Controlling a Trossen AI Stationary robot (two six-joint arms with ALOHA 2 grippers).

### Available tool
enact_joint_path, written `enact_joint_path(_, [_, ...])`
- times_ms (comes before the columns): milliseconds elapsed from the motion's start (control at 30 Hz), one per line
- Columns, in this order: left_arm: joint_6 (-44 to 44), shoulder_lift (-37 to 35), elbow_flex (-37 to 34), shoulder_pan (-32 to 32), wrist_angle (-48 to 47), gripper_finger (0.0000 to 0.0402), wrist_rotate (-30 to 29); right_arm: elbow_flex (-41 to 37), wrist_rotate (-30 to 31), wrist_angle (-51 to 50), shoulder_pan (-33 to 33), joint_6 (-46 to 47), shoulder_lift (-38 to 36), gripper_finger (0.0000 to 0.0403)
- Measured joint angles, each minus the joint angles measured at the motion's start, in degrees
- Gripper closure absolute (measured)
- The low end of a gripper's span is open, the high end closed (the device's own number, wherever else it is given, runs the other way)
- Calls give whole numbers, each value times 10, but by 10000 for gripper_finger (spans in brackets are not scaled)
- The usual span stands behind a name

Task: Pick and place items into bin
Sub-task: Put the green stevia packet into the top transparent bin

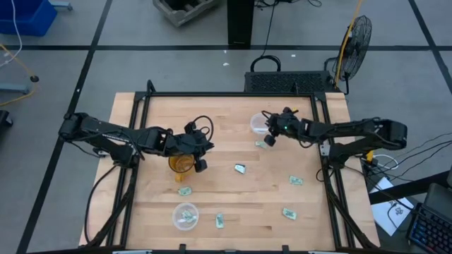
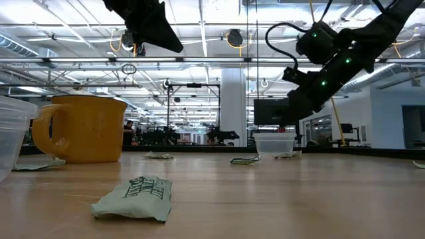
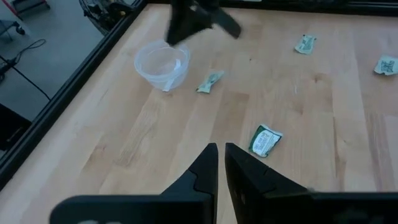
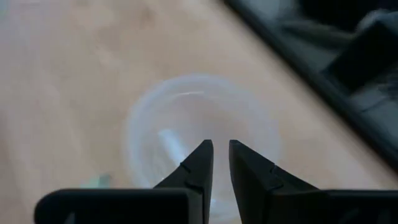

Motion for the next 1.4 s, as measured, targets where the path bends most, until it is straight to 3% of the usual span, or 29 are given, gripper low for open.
enact_joint_path(100, [-7,0,0,0,-6,364,4,0,-89,-3,26,-3,-3,352])
enact_joint_path(167, [-11,0,0,0,-8,364,4,0,-101,-6,50,-4,-11,341])
enact_joint_path(333, [-14,0,0,0,-8,364,5,0,-100,-89,106,-8,-21,305])
enact_joint_path(500, [-15,0,0,0,-8,364,5,-2,-7,-118,150,-15,-21,275])
enact_joint_path(567, [-15,0,0,0,-8,364,5,-7,17,-107,158,-27,-21,270])
enact_joint_path(733, [-31,0,0,0,-8,364,5,-39,3,-79,158,2,-12,270])
enact_joint_path(967, [-30,0,0,0,-4,364,5,-99,5,65,157,1,29,272])
enact_joint_path(1400, [-28,0,0,0,-5,364,5,-98,4,150,124,-36,108,274])
